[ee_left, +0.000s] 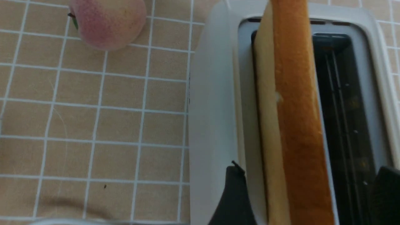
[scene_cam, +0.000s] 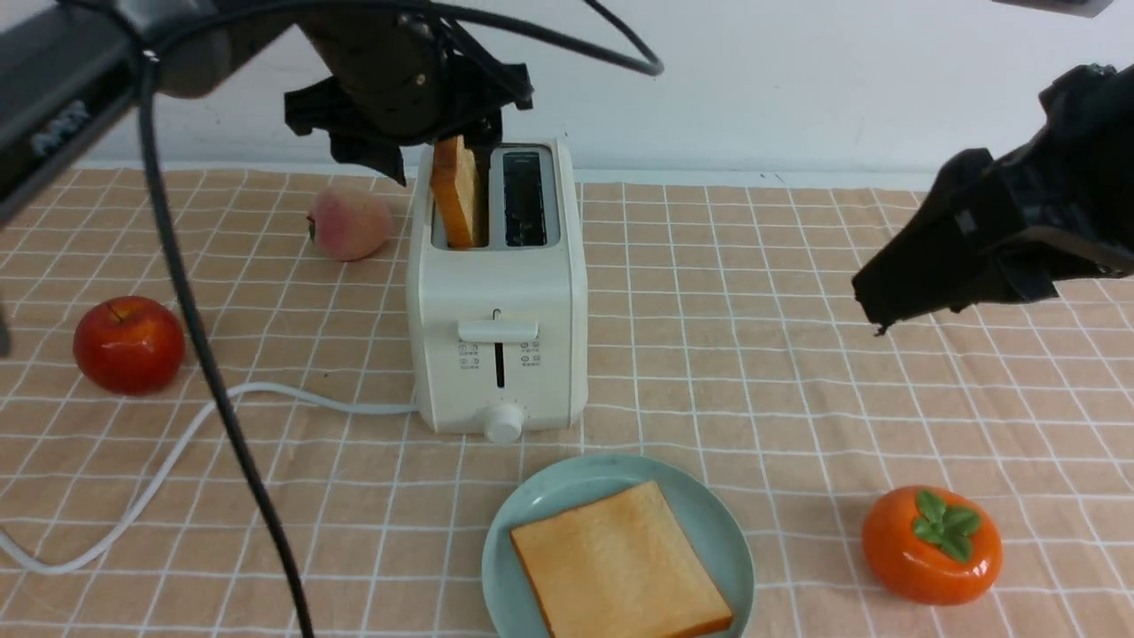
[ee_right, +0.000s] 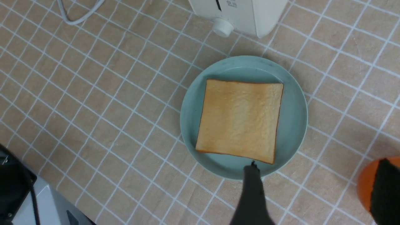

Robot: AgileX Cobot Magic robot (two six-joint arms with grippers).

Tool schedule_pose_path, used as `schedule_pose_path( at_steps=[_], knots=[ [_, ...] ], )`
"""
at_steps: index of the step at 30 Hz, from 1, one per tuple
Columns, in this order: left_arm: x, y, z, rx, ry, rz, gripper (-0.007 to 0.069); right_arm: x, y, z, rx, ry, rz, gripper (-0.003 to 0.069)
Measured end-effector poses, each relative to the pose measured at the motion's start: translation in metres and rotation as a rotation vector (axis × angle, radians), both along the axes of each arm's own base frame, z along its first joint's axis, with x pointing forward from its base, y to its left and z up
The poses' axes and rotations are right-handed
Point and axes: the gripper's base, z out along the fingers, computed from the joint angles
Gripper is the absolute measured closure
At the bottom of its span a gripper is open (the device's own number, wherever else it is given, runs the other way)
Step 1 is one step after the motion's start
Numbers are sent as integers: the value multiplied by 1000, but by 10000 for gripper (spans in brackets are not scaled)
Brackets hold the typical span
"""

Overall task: Take toasted bread from bread machine on light coffee tablecloth place on plate.
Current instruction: 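Reach for a toast slice standing in the toaster with the left gripper, then place the slice of bread on the plate with the left gripper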

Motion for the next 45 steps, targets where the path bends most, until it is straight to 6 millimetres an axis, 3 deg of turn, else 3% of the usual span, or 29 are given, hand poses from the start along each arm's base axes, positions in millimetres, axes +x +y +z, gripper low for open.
schedule_pose_path(
  at_steps=[4, 7, 8, 9, 11, 14, 17, 19, 20, 21, 22, 23, 25, 26, 27, 28, 29, 30, 31, 33, 34, 35, 36, 40, 42, 43, 45],
  knots=[
    [15, -5, -20, 21, 13, -4, 115, -1, 0, 0, -5, 6, 3, 179],
    [16, -5, -17, 31, -9, -8, 266, 0, 0, -1, -7, 4, 1, 179],
    [16, -5, -17, 31, -9, -8, 266, 0, 0, -1, -7, 4, 1, 179],
    [14, -4, -11, 23, -23, -10, 384, 0, 0, -1, -7, 4, 1, 179],
    [7, -3, 3, 18, -44, -19, 531, 0, -1, -1, -10, 4, 1, 179],
    [-7, 3, 30, 15, -89, -33, 554, 0, -1, -1, -10, 4, 1, 179],
    [-48, 21, 94, 3, -200, -55, 546, 0, -2, -1, -25, -1, -3, 179],
    [-77, 33, 127, 4, -248, -66, 546, 1, -3, -2, -40, -6, -8, 179],
    [-84, 36, 134, 2, -261, -67, 546, 1, -3, -2, -41, -7, -8, 179],
    [-111, 48, 156, 12, -283, -78, 546, 1, -4, -2, -47, -8, -10, 179],
    [-115, 50, 158, 17, -276, -79, 546, 1, -4, -2, -47, -9, -10, 179],
    [-146, 62, 180, 22, -303, -95, 546, 1, -4, -2, -48, -9, -10, 179],
    [-168, 70, 192, 33, -327, -122, 546, 1, -4, -2, -48, -9, -10, 179],
    [-194, 80, 203, 37, -364, -145, 546, 1, -4, -2, -48, -9, -10, 179],
    [-211, 86, 203, 41, -365, -166, 546, 1, -4, -2, -49, -7, -9, 179],
    [-214, 87, 202, 40, -365, -169, 546, 1, -4, -2, -49, -7, -9, 179],
    [-238, 95, 197, 32, -353, -188, 546, 1, -4, -2, -49, -7, -9, 179],
    [-239, 95, 192, 31, -333, -193, 546, 1, -4, -2, -49, -7, -9, 179],
    [-254, 98, 180, 19, -300, -212, 546, 1, -4, -2, -49, -7, -9, 179],
    [-266, 98, 151, -5, -226, -249, 546, 1, -4, -2, -49, -7, -9, 179],
    [-267, 93, 123, -40, -176, -280, 546, 1, -4, -2, -49, -7, -9, 179],
    [-269, 93, 120, -47, -177, -285, 546, 1, -4, -2, -49, -7, -9, 179],
    [-266, 85, 84, -105, -133, -316, 546, 1, -3, -2, -44, -6, -8, 179],
    [-253, 63, -13, -309, 36, -310, 546, 0, -2, -1, -30, -2, -4, 179],
    [-250, 56, -39, -388, 92, -286, 546, 0, -2, -1, -23, 1, -2, 179],
    [-247, 48, -66, -510, 133, -260, 546, -1, -1, -1, -10, 5, 2, 179],
    [-241, 40, -82, -593, 138, -269, 546, -1, 0, 0, -2, 7, 4, 180]
  ],
)
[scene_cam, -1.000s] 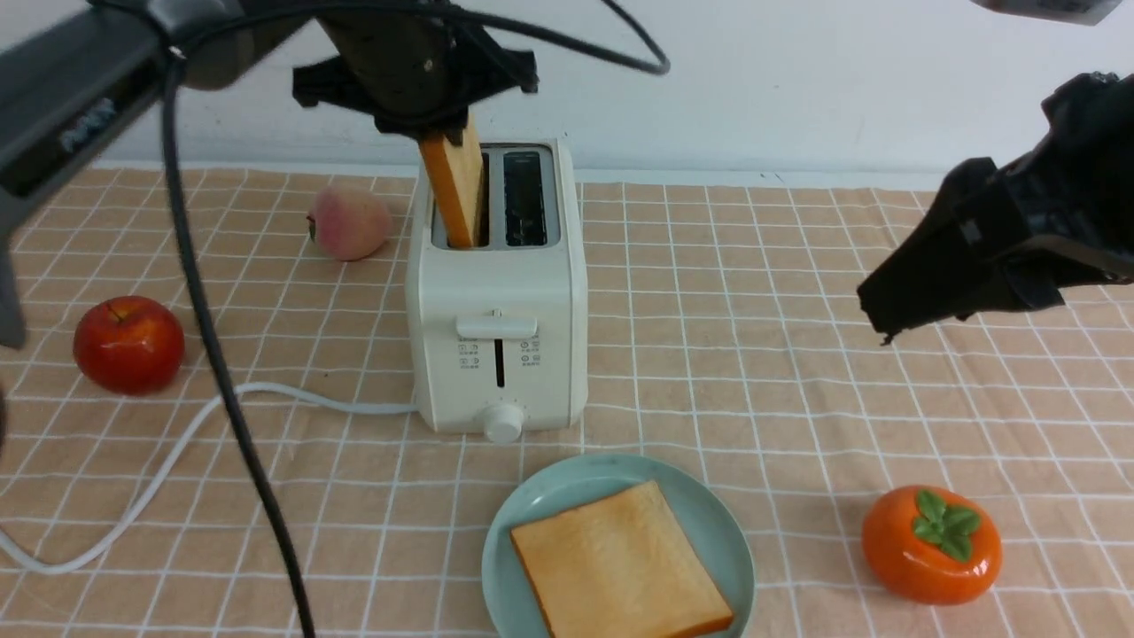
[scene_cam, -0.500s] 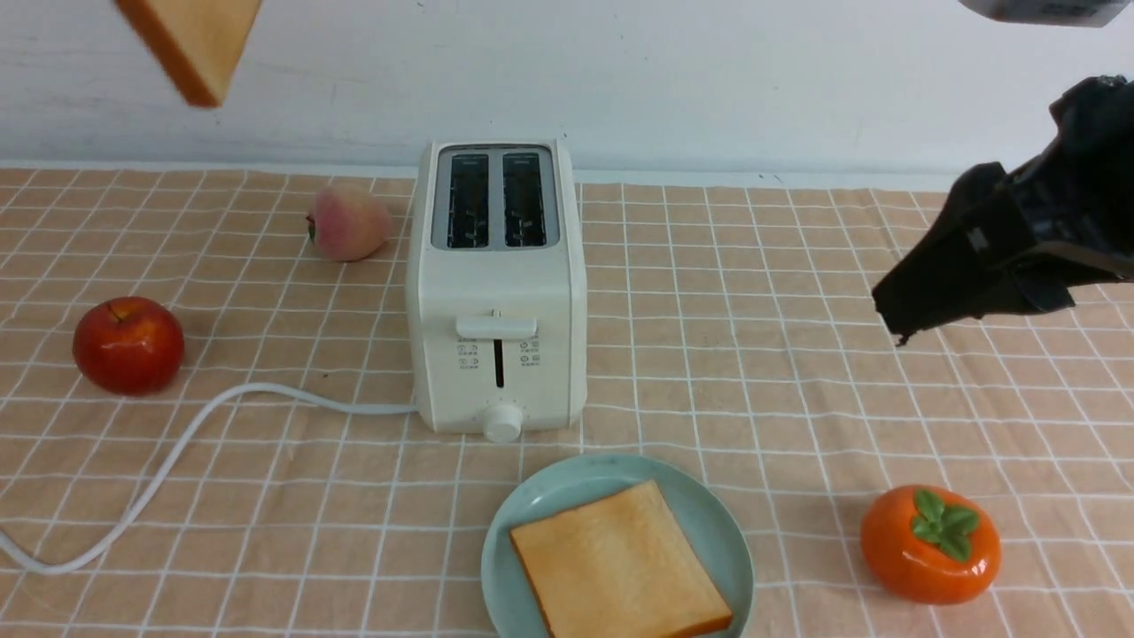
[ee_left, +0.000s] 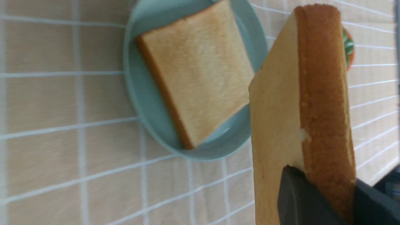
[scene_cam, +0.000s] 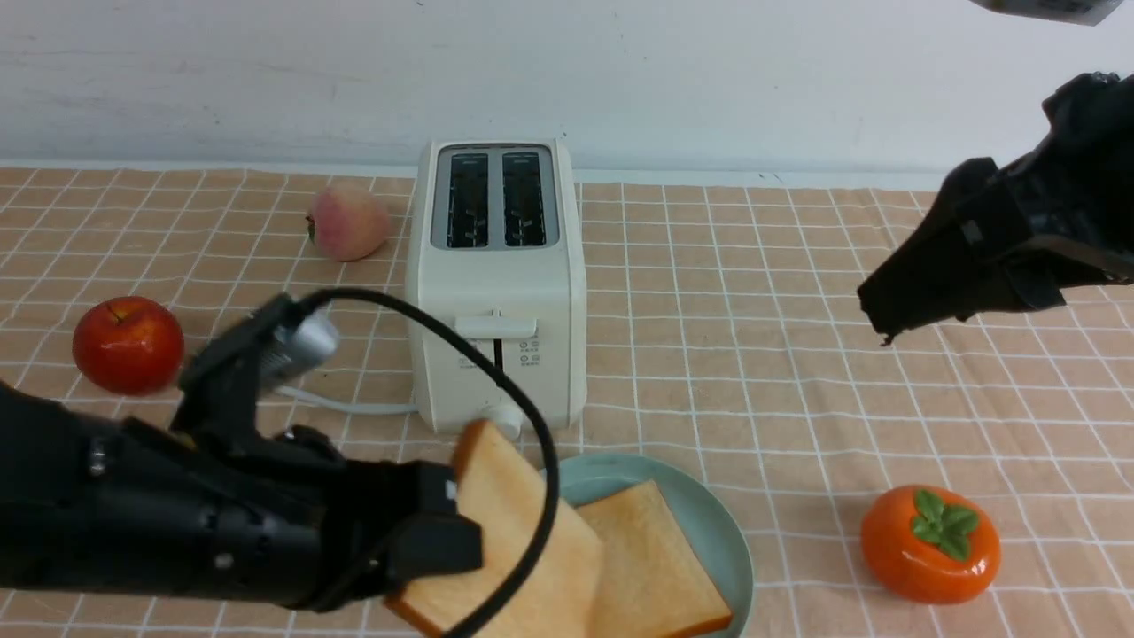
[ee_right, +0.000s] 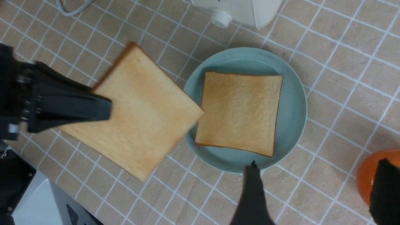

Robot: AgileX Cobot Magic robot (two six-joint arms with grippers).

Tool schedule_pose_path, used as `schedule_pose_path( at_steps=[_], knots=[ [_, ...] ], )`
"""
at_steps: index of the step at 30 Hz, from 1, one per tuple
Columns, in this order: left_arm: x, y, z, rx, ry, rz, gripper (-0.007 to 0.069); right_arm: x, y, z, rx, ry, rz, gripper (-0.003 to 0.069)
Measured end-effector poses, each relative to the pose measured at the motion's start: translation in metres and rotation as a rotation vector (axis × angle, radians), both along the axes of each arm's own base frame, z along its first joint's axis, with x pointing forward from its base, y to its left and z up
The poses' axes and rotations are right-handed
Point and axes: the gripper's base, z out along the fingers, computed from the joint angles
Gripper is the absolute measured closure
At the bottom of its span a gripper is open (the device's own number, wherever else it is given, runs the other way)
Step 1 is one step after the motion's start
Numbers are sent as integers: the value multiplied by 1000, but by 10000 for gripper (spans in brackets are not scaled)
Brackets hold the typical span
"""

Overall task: Take toasted bread from bread machine on light coffee tablecloth place on plate.
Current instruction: 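Place the slice of bread on the plate with the left gripper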

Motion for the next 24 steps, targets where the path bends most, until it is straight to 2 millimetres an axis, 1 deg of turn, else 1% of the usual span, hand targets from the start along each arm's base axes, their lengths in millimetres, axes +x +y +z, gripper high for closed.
schedule_pose_path(
  at_steps=[1, 3, 4, 5, 6, 8, 12, 14, 15, 16, 20, 21, 22, 23, 24],
  knots=[
    [2, -1, -3, -4, 6, -2, 546, 0, 0, 0, 0, 0, 0, 180],
    [19, -14, -17, -85, -56, -41, 546, 0, 0, 0, 6, 2, 2, 181],
    [23, -16, -23, -89, -64, -48, 546, 0, 0, 0, 6, 2, 2, 181],
    [29, -19, -29, -83, -92, -67, 546, 0, 0, 0, 6, 2, 2, 181],
    [31, -19, -29, -78, -111, -75, 546, 0, 0, 0, 6, 2, 2, 181],
    [46, -25, -46, -26, -139, -107, 546, 0, 0, 0, 6, 2, 2, 181],
    [64, -29, -68, 6, -71, -68, 544, 0, 0, 0, 6, 2, 2, 181],
    [72, -30, -74, 19, -48, -41, 519, 0, 0, 0, 6, 2, 2, 181],
    [75, -31, -77, 24, -41, -33, 484, 0, 0, 0, 6, 2, 2, 181],
    [75, -31, -77, 25, -41, -30, 471, 0, 0, 0, 6, 2, 2, 181],
    [76, -30, -73, 39, -66, -35, 266, 0, 0, 0, 5, 3, 2, 182],
    [75, -29, -71, 72, -89, -51, 190, 0, 0, 0, 5, 3, 2, 182],
    [75, -29, -71, 70, -90, -50, 177, 0, 0, 0, 5, 3, 2, 182],
    [74, -25, -65, 126, -131, -58, 63, 0, 0, 0, 5, 3, 2, 182],
    [74, -24, -64, 130, -131, -54, 53, 0, 0, 0, 5, 3, 2, 182]
  ],
)
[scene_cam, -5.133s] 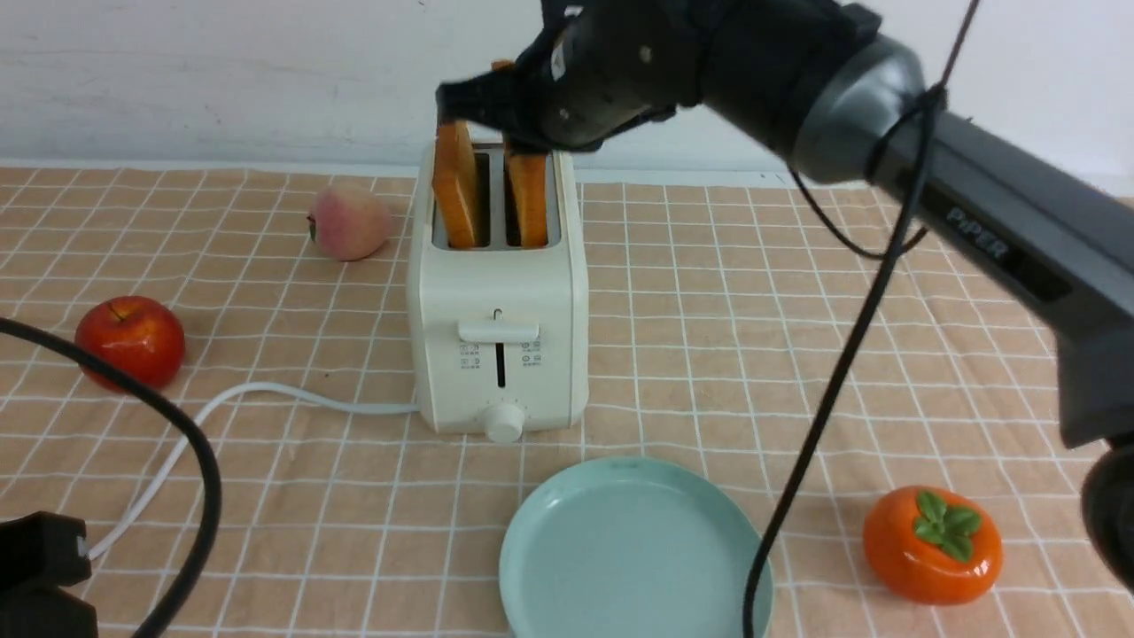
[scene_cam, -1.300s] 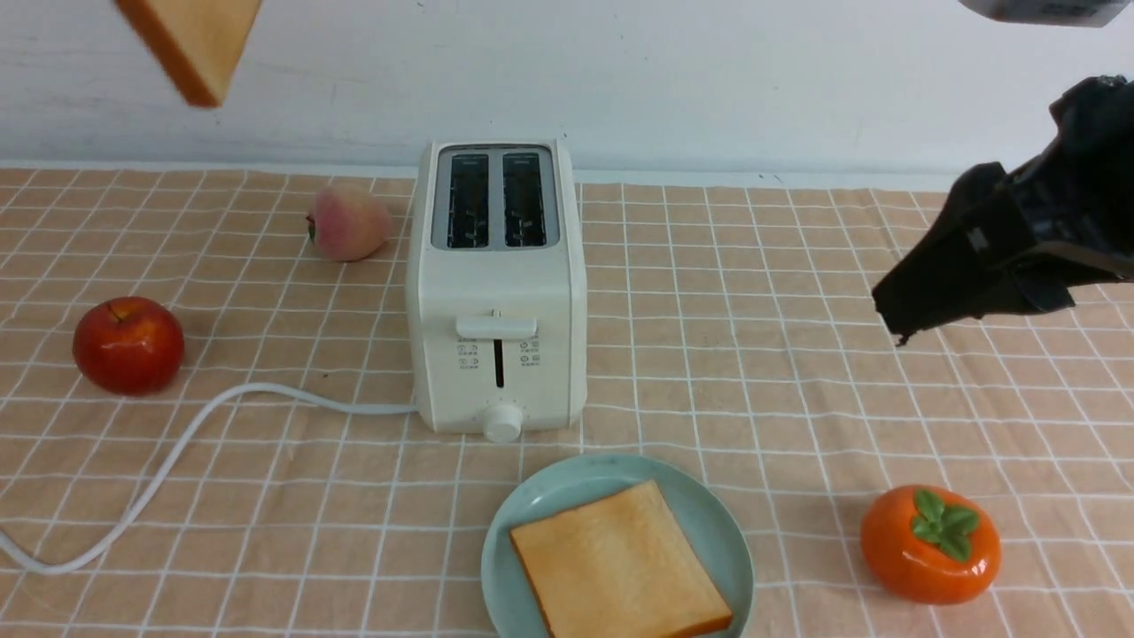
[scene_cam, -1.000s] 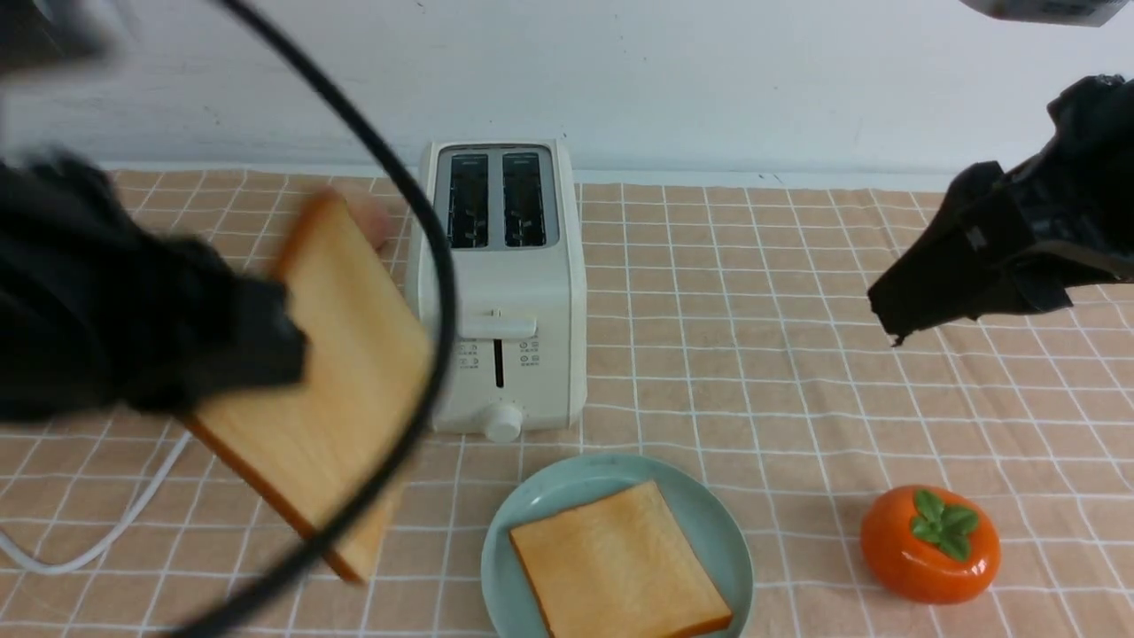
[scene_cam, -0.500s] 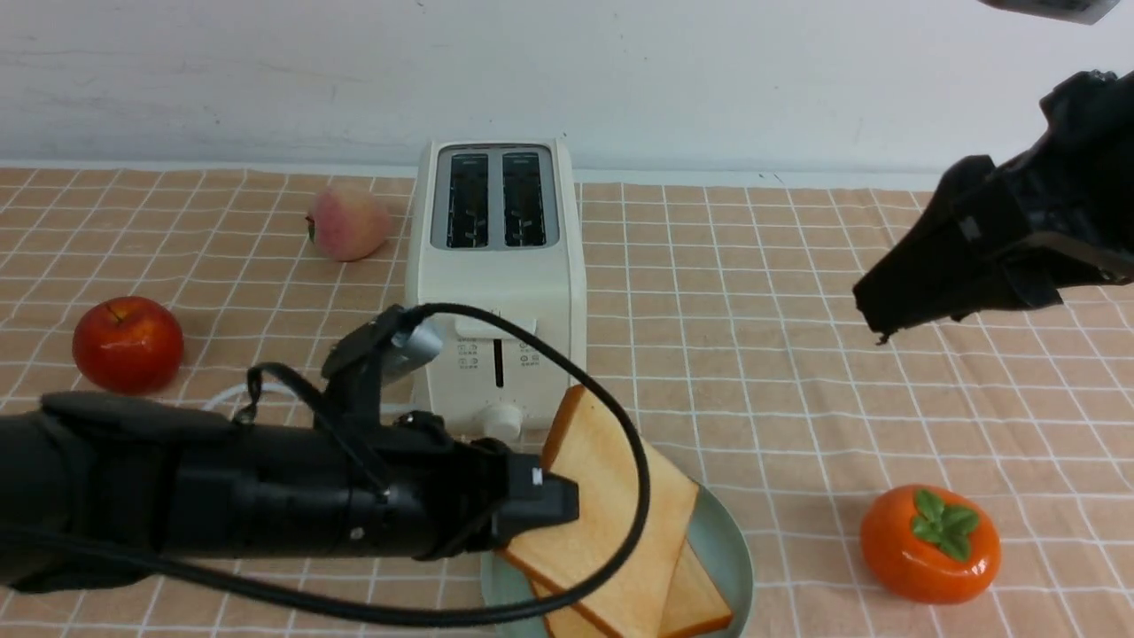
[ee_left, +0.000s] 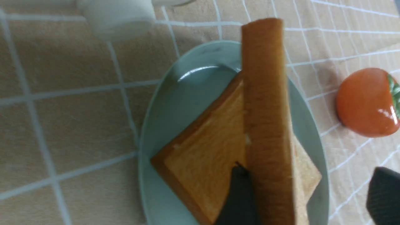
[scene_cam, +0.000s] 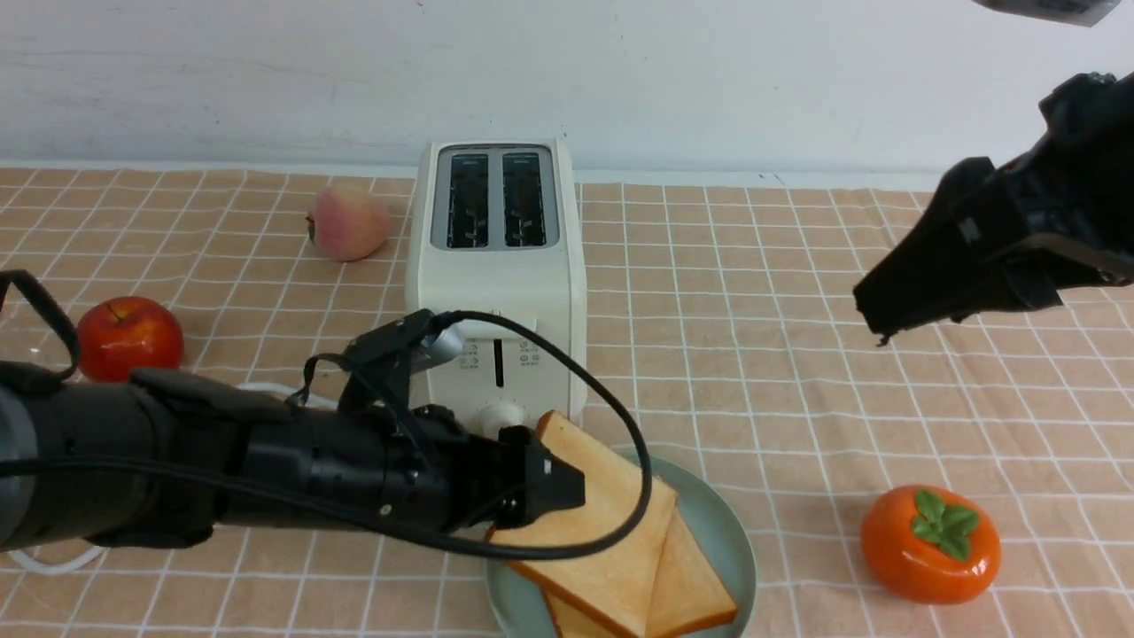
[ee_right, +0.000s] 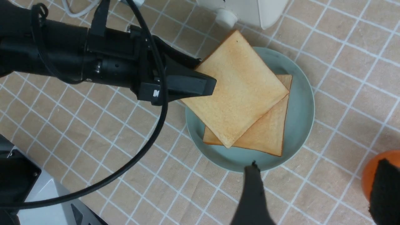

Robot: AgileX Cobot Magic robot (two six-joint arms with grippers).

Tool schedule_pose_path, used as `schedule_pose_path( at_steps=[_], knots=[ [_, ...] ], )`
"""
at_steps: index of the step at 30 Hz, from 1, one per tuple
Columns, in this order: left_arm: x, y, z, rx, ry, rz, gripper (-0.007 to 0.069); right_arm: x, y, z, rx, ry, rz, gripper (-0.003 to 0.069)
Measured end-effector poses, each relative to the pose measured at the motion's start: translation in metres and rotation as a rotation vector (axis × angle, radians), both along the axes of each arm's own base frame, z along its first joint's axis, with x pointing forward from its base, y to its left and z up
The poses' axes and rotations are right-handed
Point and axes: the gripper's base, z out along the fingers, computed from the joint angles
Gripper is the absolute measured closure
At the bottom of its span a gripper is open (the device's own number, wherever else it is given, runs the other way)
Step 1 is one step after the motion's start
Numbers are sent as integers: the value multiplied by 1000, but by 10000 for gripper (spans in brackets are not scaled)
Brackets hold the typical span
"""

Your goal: Take toasted bread from bread machine on light coffee tablecloth place on plate.

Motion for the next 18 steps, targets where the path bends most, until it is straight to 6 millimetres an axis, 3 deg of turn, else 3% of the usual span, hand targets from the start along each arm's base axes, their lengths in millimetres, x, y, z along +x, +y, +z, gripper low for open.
schedule_pose_path(
  at_steps=[1, 3, 7, 8, 11, 15, 16, 18],
  knots=[
    [0, 6, 7, 55, -43, 23, -5, 0, 0, 0, 0, 0, 0, 182],
    [1, 15, 17, 114, -101, 80, -33, 0, 0, 0, 0, 0, 0, 182],
    [5, 36, 32, 113, -122, 218, -27, 0, 0, 0, 0, 0, 0, 182],
    [8, 51, 35, 72, -83, 314, -8, 0, 0, 0, -2, -1, -1, 185],
    [13, 89, 32, 65, 2, 404, 72, 0, -1, -1, -10, -1, -3, 206],
    [4, 143, 22, 161, 172, 434, 239, 2, -1, -12, -25, 28, -7, 272],
    [4, 145, 22, 160, 173, 444, 239, 2, -1, -13, -26, 32, -7, 272],
    [-4, 175, 25, 141, 298, 568, 398, 4, 0, -28, -32, 55, -22, 359]
  ],
)
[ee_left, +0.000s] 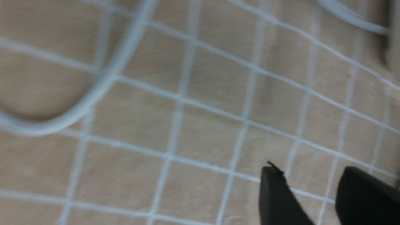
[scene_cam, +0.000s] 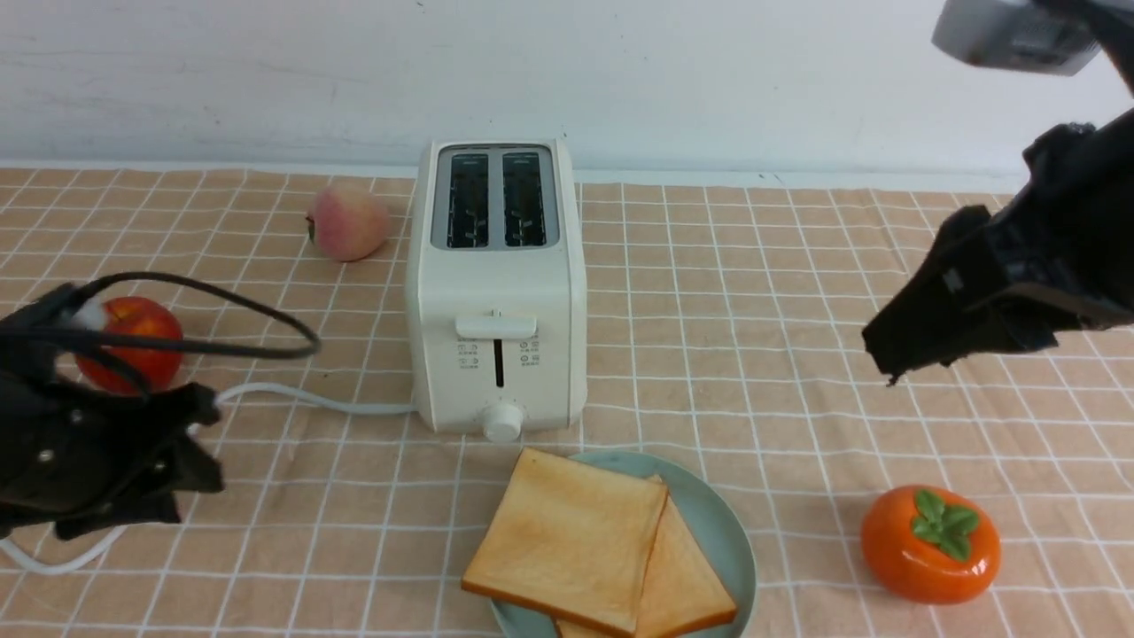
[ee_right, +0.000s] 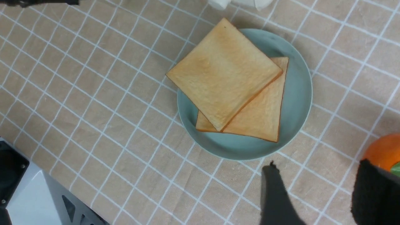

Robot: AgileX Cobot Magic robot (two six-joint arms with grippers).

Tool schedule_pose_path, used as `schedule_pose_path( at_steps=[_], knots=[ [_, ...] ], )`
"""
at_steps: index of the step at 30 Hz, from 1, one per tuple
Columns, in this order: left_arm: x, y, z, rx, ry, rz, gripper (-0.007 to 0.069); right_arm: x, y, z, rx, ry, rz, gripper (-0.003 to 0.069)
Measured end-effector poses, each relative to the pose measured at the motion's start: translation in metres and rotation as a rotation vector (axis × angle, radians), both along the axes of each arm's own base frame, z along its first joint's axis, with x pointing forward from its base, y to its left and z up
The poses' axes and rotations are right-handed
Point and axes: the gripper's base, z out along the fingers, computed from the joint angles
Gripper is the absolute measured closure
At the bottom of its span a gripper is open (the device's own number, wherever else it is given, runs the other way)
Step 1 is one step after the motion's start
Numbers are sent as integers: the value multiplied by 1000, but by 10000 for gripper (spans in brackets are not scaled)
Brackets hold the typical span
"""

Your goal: Take toasted bread from bread machine on light coffee tablecloth place on plate.

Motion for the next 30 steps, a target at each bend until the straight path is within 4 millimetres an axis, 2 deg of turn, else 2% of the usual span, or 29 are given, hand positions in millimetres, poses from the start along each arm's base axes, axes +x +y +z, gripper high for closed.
schedule_pose_path(
  at_steps=[3, 4, 5, 7, 8, 10, 12, 15, 18, 24, 26, 30],
  knots=[
    [-7, 10, 16, -9, -42, 53, 550, 5, -1, -17, -9, 12, -43, 456],
    [-11, 5, 30, -17, -103, 26, 613, 7, -3, -28, -16, 19, -77, 509],
    [-16, -2, 43, -22, -162, -6, 638, 10, -6, -37, -26, 24, -116, 553],
    [-30, -28, 72, -30, -317, -158, 638, 17, -18, -58, -51, 37, -221, 638],
    [-32, -31, 75, -39, -325, -164, 638, 18, -20, -60, -55, 39, -234, 650],
    [-49, -60, 93, -44, -419, -351, 638, 23, -35, -81, -83, 34, -312, 677],
    [-60, -79, 95, -25, -412, -485, 638, 24, -48, -100, -93, 24, -363, 678],
    [-66, -92, 89, 23, -356, -561, 638, 18, -56, -113, -87, -12, -405, 678],
    [-71, -99, 84, 67, -310, -588, 638, 5, -61, -114, -79, -82, -422, 678],
    [-86, -111, 79, 105, -302, -636, 638, -26, -71, -92, -74, -276, -421, 678],
    [-94, -113, 79, 107, -311, -655, 638, -46, -75, -84, -60, -354, -426, 678],
    [-111, -107, 84, 94, -317, -633, 638, -72, -80, -91, -37, -426, -439, 676]
  ],
)
